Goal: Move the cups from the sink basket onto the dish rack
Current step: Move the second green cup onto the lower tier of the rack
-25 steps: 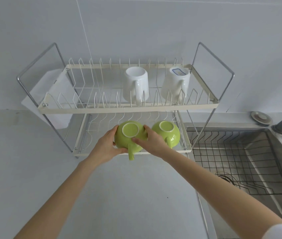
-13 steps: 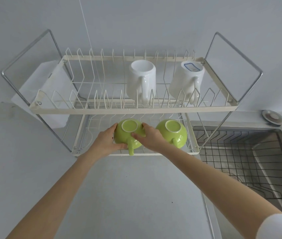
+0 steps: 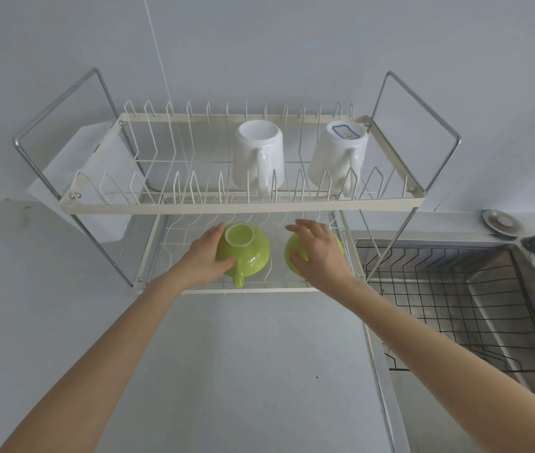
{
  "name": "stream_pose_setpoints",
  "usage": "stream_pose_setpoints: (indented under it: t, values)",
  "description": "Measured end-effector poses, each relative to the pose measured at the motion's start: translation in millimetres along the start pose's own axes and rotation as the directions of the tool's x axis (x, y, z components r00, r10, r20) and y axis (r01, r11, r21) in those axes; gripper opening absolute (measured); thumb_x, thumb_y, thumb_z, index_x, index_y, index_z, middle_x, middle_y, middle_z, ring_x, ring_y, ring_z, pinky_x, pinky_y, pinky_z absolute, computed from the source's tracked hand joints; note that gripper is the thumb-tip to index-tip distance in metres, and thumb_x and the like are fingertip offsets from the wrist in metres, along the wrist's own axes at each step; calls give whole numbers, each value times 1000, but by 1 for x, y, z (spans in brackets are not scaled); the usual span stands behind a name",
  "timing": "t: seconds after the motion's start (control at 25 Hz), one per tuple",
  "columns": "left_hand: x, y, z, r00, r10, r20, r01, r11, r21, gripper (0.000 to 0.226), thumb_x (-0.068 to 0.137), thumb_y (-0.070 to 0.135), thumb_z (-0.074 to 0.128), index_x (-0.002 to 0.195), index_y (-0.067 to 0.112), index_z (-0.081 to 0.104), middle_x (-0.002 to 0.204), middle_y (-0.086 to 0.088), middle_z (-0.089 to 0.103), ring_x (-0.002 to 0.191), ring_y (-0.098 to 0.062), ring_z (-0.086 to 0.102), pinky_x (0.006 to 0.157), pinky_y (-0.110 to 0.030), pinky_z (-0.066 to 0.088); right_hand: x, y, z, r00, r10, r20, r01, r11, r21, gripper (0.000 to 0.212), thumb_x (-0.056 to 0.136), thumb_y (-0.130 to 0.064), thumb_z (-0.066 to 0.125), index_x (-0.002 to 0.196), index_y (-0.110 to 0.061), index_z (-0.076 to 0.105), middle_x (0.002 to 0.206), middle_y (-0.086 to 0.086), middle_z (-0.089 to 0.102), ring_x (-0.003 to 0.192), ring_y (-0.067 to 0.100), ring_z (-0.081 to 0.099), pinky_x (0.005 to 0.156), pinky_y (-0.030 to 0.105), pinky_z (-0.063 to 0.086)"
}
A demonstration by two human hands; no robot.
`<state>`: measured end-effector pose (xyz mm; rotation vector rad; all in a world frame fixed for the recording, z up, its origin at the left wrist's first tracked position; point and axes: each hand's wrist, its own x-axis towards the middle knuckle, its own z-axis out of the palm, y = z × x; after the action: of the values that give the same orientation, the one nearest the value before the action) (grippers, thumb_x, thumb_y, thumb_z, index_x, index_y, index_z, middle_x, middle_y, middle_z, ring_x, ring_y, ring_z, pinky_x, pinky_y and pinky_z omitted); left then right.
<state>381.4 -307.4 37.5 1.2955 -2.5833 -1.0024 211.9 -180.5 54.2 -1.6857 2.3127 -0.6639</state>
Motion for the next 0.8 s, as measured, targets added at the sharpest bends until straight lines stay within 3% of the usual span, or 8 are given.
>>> stream_pose_setpoints:
  t: [0.2, 0.44, 0.8]
  values:
    - [6, 9, 17, 998, -18, -62, 15, 999, -44, 85, 82, 26, 64, 144, 7, 9, 156, -15, 12, 144, -28, 12, 119, -40, 14, -6, 32, 1, 972, 185, 148, -182, 983, -33, 70, 86, -29, 59, 145, -18, 22, 158, 9, 9, 144, 33, 9, 118, 48, 16]
    - [9, 18, 27, 992, -11, -126, 9, 1000, -15, 80, 79, 25, 67, 142, 6, 22, 152, -13, 24, 137, -32, 29, 114, -38, 23, 3, 42, 1, 974, 189, 124, -193, 981, 27, 72, 84, -30, 63, 144, -15, 25, 157, 5, 16, 142, 28, 16, 115, 41, 23]
    - [8, 28, 36, 995, 6, -102, -2, 999, 45, 81, 80, 31, 65, 144, 11, 17, 155, -9, 20, 138, -33, 27, 113, -41, 24, -1, 49, 0, 977, 161, 139, -162, 987, -9, 73, 84, -35, 62, 145, -19, 23, 156, 1, 16, 142, 27, 17, 111, 43, 31]
